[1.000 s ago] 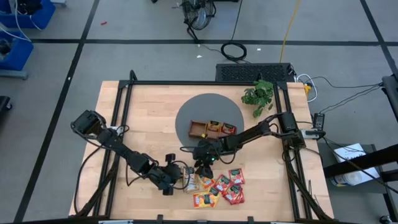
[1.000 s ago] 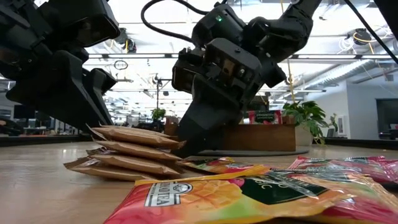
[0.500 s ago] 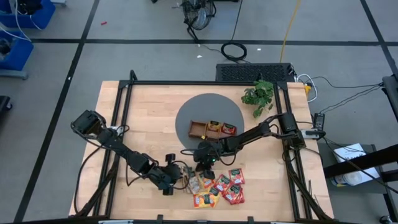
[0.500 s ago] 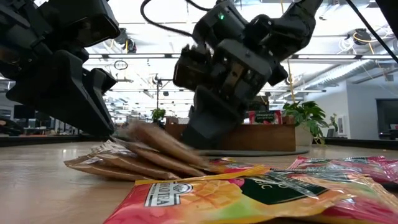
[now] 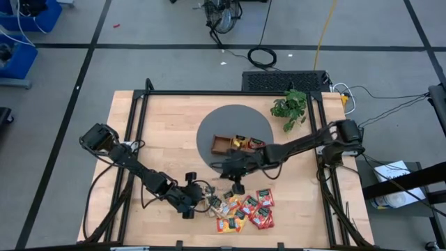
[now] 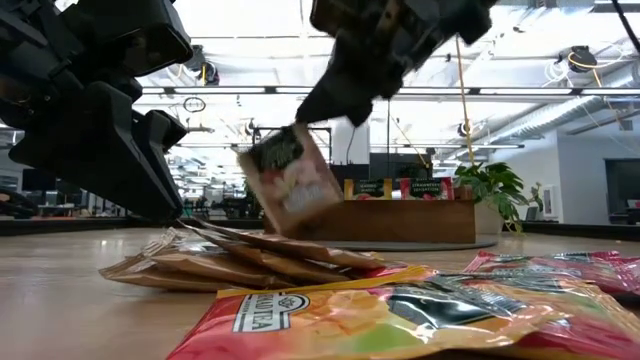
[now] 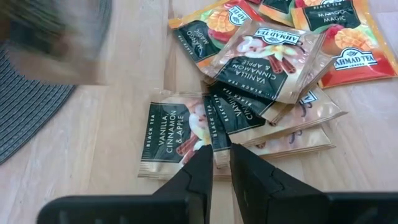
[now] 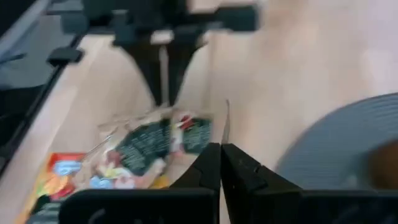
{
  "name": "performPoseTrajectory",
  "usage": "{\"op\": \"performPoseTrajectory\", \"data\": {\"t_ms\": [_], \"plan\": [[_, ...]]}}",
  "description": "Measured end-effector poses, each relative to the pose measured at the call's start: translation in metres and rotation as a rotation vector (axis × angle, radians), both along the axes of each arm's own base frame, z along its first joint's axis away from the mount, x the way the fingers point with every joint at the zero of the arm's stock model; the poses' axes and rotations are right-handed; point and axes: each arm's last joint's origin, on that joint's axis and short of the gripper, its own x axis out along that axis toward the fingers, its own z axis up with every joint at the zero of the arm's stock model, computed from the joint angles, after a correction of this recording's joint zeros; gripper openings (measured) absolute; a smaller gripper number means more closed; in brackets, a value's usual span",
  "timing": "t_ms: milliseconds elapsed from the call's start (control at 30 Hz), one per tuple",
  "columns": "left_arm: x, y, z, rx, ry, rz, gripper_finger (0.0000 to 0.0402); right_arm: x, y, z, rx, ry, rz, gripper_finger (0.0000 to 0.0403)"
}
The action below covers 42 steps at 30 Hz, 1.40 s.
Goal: Pick & Place Tea
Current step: Put the brown tea packet into the left section of the wooden organizer
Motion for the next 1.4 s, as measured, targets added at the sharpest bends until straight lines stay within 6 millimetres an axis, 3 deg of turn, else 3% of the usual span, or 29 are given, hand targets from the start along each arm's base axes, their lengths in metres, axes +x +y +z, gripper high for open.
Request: {"op": "performPoseTrajectory", "data": {"t_ms": [300,567,700,833,1133,1400], "plan": [[0.0,0.0,0.0,0.0,0.0,0.0,0.0063,-0.017,-0.029,0.042,-0.206,-0.1,-0.205,0.0],[-0.001,-0.001,0.0,0.001,0.002,-0.004,0.0062,-0.014,-0.065,0.047,-0.259,-0.133,-0.306,0.0],[-0.002,-0.003,0.0,0.009,0.003,-0.021,0.0063,-0.016,-0.068,0.041,-0.16,-0.096,-0.174,0.0],[-0.003,-0.004,0.0,0.022,0.002,-0.034,0.0063,-0.018,-0.051,0.033,-0.071,-0.04,-0.056,0.0],[0.006,-0.011,0.01,-0.143,-0.089,-0.076,0.0062,-0.045,0.016,-0.016,-0.041,-0.074,0.139,0.0002],[0.015,-0.022,0.009,-0.241,-0.082,-0.083,0.0062,-0.057,0.052,-0.048,0.099,-0.184,0.236,0.0075]]}}
